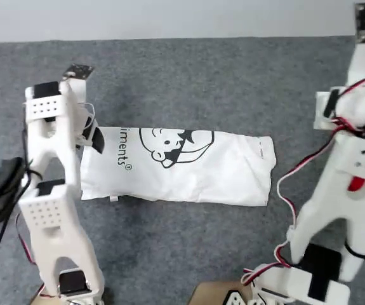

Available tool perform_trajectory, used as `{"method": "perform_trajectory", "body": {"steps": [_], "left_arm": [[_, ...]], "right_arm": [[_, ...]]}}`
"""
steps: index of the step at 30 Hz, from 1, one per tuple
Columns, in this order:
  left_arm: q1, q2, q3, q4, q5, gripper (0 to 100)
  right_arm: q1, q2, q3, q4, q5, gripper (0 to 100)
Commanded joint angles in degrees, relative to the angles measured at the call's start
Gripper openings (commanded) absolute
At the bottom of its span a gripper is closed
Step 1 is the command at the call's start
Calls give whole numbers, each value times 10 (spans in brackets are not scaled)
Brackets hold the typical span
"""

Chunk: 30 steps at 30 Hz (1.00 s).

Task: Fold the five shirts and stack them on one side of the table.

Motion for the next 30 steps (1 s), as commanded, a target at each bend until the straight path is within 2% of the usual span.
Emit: {"method": "perform_trajectory", "body": {"steps": [1, 7, 12, 30], "left_arm": [[11, 47, -77, 25, -9, 221], [7, 135, -171, 62, -8, 220], [-18, 149, -203, 69, -8, 219], [-39, 76, -124, 70, -46, 221]], "right_arm": [[33, -29, -22, 25, 22, 9], [59, -29, -22, 25, 33, 9], [65, -30, -22, 25, 35, 9], [63, -25, -22, 24, 32, 9]]}}
